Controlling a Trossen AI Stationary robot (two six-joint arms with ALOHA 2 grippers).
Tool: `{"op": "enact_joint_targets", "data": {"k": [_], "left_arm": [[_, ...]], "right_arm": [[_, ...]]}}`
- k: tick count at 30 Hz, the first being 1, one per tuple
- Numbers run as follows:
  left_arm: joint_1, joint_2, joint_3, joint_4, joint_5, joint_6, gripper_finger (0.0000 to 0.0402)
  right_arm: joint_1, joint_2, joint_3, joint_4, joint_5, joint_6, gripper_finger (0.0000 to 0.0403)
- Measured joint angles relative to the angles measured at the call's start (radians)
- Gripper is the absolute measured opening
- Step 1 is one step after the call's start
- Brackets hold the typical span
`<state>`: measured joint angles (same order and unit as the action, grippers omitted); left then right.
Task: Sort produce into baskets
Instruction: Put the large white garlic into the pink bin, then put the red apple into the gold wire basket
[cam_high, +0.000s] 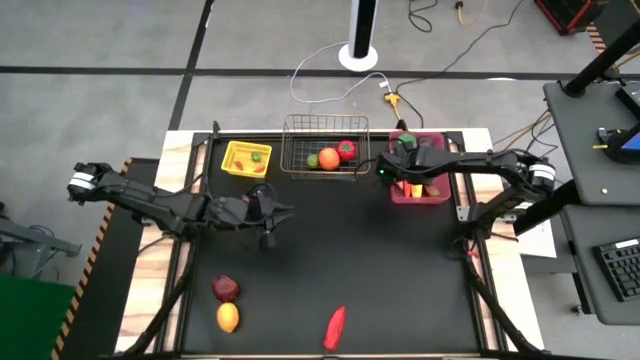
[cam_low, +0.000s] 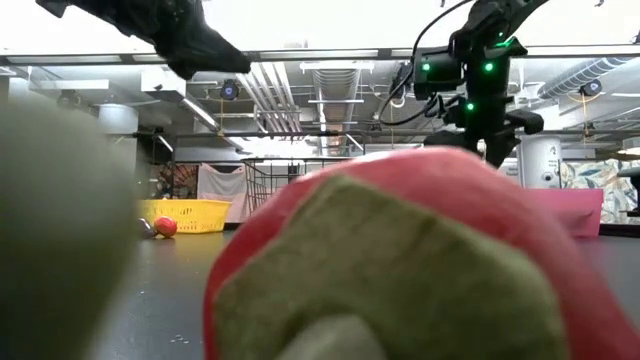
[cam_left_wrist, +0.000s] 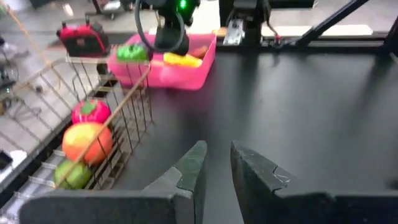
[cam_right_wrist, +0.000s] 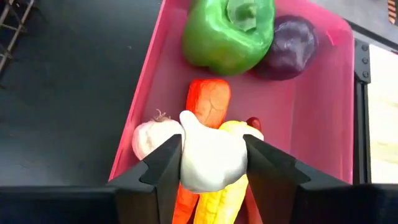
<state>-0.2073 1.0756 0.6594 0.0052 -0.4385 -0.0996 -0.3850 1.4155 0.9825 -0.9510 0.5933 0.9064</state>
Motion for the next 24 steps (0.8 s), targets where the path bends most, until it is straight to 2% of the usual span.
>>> {"op": "enact_joint_targets", "data": {"k": [10,14,20,24], "left_arm": [[0.000,0.000,0.000,-0.085,-0.001,-0.094,0.0055],[0.000,0.000,0.014,-0.126,0.000,-0.204,0.0056],[-0.001,0.024,0.162,-0.514,-0.042,-0.433,0.0065],[-0.002,0.069,0.269,-0.769,0.042,-0.489,0.0072]], "right_arm": [[-0.017,-0.014,0.000,0.002,-0.017,-0.027,0.0207],[-0.010,-0.030,0.000,0.015,-0.017,-0.040,0.0214],[0.001,-0.057,0.000,0.059,-0.017,-0.070,0.0215],[0.001,-0.060,0.000,0.105,-0.017,-0.113,0.0217]]}}
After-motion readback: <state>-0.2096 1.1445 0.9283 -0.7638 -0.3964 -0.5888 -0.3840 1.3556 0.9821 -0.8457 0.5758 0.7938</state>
